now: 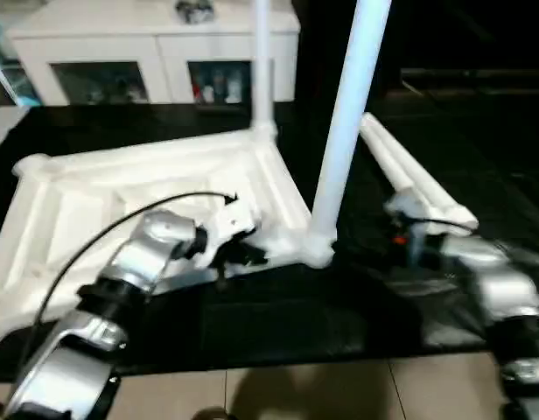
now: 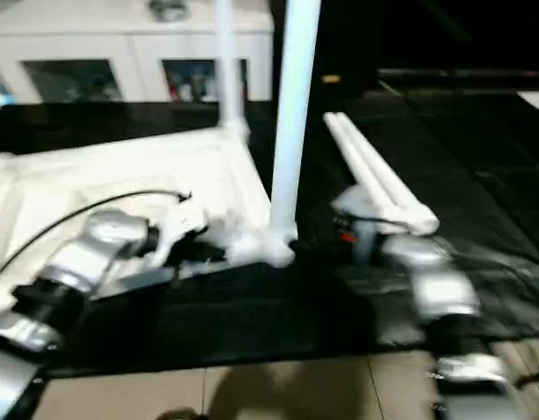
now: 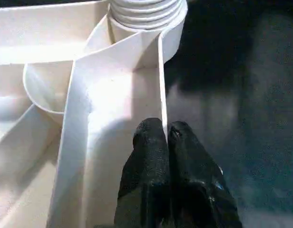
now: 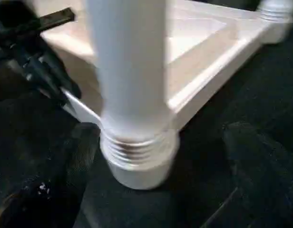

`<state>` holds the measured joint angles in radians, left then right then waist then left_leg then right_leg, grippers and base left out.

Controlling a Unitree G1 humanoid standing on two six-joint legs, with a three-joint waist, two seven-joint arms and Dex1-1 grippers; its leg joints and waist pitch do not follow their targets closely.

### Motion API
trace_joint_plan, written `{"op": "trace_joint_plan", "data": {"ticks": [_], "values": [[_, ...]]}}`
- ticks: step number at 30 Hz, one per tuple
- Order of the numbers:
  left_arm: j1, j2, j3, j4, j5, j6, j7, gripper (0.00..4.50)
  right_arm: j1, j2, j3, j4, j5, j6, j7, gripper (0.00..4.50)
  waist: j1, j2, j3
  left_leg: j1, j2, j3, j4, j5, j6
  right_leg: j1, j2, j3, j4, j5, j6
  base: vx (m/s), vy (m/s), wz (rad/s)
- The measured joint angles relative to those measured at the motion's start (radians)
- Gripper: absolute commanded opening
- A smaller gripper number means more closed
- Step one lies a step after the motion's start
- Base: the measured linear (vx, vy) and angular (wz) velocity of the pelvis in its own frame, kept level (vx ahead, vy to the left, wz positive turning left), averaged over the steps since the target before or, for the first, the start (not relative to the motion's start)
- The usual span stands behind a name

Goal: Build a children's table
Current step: Rotate leg to tighten

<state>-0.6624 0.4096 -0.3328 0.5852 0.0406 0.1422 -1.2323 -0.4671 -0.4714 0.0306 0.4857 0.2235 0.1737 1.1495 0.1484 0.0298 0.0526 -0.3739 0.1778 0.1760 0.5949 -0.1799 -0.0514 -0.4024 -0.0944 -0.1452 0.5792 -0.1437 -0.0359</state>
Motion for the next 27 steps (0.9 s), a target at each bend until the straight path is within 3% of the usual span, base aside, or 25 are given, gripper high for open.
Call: {"op": "trace_joint_plan", "data": {"ticks": [7,14,18,27], "values": [[0.006,0.031,-0.029,0.002,-0.006,-0.087,-0.122,0.00,0.027,-0.048,0.099,-0.064,0.006,0.007,0.188,4.42,0.018,0.000,0.000,0.000,0.000,0.000,0.002,0.000,0.000,0.001,0.000,0.000,0.000,0.000,0.000,0.000,0.000,0.00],[0.012,0.056,-0.059,0.000,-0.008,-0.147,-0.206,0.00,0.015,-0.042,0.171,-0.024,-0.066,-0.099,0.222,4.42,0.021,0.001,-0.001,0.002,0.000,0.000,0.002,0.000,0.000,0.004,0.000,0.001,0.001,-0.003,0.005,0.000,0.000,0.00],[0.012,0.053,-0.061,-0.001,-0.008,-0.152,-0.213,0.00,-0.001,-0.033,0.177,-0.014,-0.067,-0.100,0.240,4.42,0.022,0.001,-0.001,0.003,0.000,0.000,0.002,0.000,0.000,0.005,0.000,0.001,0.001,-0.003,0.005,0.000,0.000,0.00],[0.013,0.051,-0.061,-0.001,-0.007,-0.163,-0.217,0.00,-0.005,-0.008,0.196,-0.002,-0.062,-0.102,0.263,3.79,0.023,0.001,-0.001,0.002,0.000,0.000,0.003,0.000,0.000,0.005,0.000,0.002,0.001,-0.003,0.005,0.000,0.000,0.00]]}}
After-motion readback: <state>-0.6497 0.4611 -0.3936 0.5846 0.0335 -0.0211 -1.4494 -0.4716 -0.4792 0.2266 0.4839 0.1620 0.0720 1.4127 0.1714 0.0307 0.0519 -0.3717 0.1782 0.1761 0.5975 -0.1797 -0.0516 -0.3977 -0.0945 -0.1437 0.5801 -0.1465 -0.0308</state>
